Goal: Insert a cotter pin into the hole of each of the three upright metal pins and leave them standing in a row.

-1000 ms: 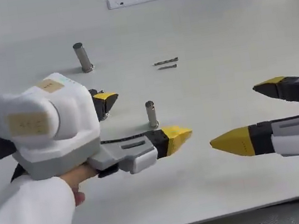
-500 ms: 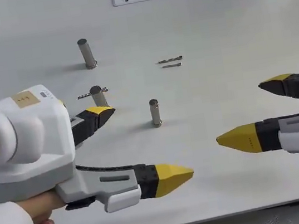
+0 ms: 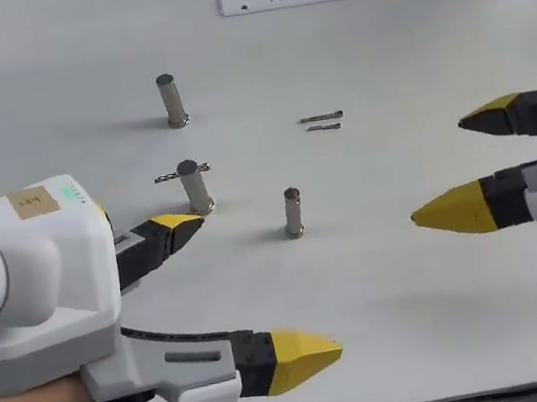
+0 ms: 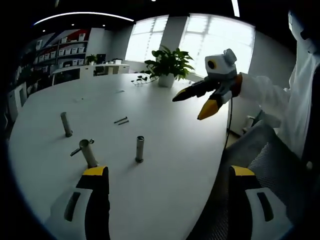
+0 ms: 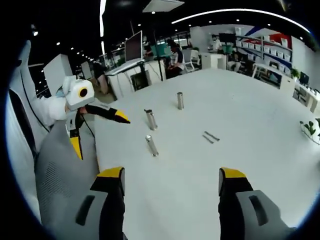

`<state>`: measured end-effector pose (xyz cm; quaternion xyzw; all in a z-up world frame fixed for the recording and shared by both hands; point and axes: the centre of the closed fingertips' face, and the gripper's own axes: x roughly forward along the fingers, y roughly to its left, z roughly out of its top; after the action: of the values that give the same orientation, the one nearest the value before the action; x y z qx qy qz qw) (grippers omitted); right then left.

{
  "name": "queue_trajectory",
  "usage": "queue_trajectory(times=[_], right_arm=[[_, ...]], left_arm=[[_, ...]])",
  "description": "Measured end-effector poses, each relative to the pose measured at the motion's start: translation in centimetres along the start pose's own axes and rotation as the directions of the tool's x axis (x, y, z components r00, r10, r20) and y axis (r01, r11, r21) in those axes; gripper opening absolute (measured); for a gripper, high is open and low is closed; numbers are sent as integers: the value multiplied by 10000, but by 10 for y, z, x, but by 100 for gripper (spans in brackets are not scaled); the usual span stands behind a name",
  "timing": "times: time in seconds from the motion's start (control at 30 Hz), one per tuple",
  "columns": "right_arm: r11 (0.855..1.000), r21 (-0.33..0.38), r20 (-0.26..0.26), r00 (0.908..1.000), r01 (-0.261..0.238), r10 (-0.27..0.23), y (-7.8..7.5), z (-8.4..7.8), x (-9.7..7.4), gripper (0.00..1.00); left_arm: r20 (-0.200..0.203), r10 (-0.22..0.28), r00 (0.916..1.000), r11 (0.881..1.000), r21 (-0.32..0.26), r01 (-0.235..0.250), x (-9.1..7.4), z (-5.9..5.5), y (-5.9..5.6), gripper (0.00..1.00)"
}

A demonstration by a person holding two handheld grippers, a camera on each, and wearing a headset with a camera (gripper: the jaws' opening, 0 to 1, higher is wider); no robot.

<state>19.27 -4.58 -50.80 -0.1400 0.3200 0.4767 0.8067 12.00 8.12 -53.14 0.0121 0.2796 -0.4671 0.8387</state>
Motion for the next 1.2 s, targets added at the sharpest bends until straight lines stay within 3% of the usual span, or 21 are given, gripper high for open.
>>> queue_trajectory(times=[0.2, 0.37, 0.63, 0.8, 0.9, 0.97, 1.0, 1.03, 1.13, 1.2], right_arm=[[9868, -1451, -840, 9947, -718, 600, -25, 21, 14, 58], [9689, -1796, -1752, 9747, -1701, 1387, -33, 17, 42, 47], [9615, -2136, -2868, 9519, -1729, 1074, -62, 5, 85, 27], [9529, -2535, -2904, 9528, -1662, 890, -73, 9, 107, 11], [9463, -2803, -3098, 9483, -1609, 695, -78, 10, 115, 8], [9112, -3746, -3739, 9272, -1717, 211, -89, 5, 116, 8], [9019, -3953, -3912, 9203, -1743, 63, -94, 3, 118, 8], [9012, -3961, -3923, 9198, -1758, 70, -97, 3, 122, 8], [9205, -3432, -3814, 9233, -1866, 450, -97, 5, 130, 7], [9178, -3483, -3873, 9209, -1904, 440, -96, 4, 134, 6]], left_arm=[[271, 206, 9994, 9997, -140, -203, -6, 3, 3, 99], [368, 388, 9986, 9990, -222, -380, -11, 3, 4, 99], [677, 694, 9953, 9971, -344, -672, -21, 7, 1, 99], [478, 843, 9953, 9953, -526, -818, -25, -1, 3, 99], [548, 930, 9942, 9940, -621, -895, -29, -3, 5, 99], [576, 1038, 9929, 9926, -699, -997, -32, -4, 7, 99], [587, 1093, 9923, 9919, -710, -1051, -33, -4, 8, 99], [615, 1159, 9914, 9911, -733, -1113, -34, -4, 9, 99], [677, 1266, 9896, 9890, -849, -1208, -36, -5, 12, 99], [668, 1309, 9891, 9884, -865, -1249, -37, -5, 13, 99]])
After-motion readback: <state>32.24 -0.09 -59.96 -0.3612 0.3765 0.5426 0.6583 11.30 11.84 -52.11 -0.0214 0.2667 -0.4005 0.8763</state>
